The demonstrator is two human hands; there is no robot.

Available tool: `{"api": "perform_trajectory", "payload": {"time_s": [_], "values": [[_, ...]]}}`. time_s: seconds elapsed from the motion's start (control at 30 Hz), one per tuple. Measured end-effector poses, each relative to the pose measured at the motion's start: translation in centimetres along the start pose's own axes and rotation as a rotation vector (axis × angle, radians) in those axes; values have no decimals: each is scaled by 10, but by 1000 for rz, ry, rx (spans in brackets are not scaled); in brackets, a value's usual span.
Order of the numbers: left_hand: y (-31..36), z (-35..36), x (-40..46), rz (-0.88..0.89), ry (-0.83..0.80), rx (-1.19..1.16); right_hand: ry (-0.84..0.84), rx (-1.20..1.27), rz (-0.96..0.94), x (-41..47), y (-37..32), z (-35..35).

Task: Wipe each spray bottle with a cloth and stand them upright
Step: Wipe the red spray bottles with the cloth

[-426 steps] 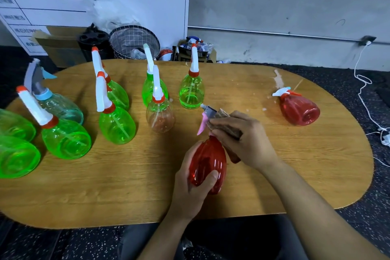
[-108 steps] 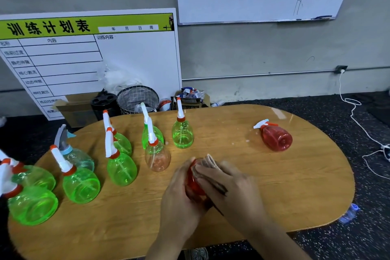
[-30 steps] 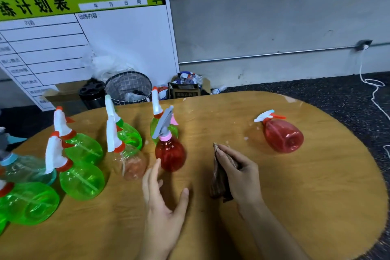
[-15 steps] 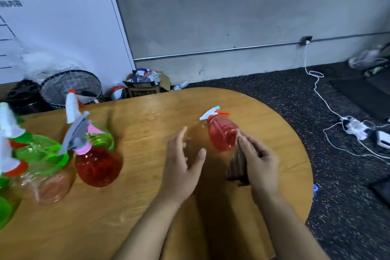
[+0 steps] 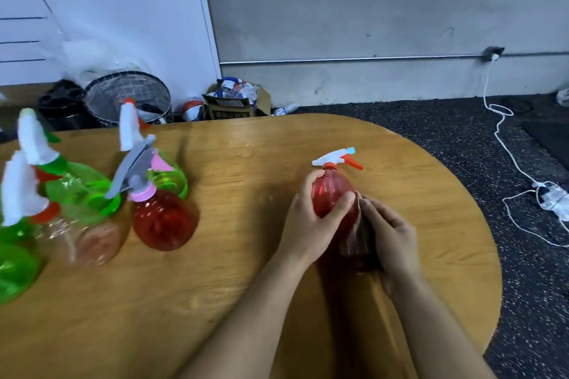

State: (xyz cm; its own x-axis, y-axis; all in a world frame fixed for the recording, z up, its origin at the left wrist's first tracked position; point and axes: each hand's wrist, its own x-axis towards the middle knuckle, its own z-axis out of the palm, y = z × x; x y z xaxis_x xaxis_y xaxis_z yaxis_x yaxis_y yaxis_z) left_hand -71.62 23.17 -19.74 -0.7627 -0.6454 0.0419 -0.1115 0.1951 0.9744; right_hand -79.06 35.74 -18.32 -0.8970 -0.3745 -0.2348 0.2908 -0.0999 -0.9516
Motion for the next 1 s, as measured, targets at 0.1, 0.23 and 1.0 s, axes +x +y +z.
{"api": "perform_trajectory", "payload": {"time_s": [0.1,0.23,1.0], "values": [[0,-30,-44,50,76,-67,-57,10,-11,-34,11,15],[3,-66,-105,42,119,-214,-104,12,-66,-80,22,40],[55,-271,-378,42,587,-381,-692,54,-246,-354,33,172]]}}
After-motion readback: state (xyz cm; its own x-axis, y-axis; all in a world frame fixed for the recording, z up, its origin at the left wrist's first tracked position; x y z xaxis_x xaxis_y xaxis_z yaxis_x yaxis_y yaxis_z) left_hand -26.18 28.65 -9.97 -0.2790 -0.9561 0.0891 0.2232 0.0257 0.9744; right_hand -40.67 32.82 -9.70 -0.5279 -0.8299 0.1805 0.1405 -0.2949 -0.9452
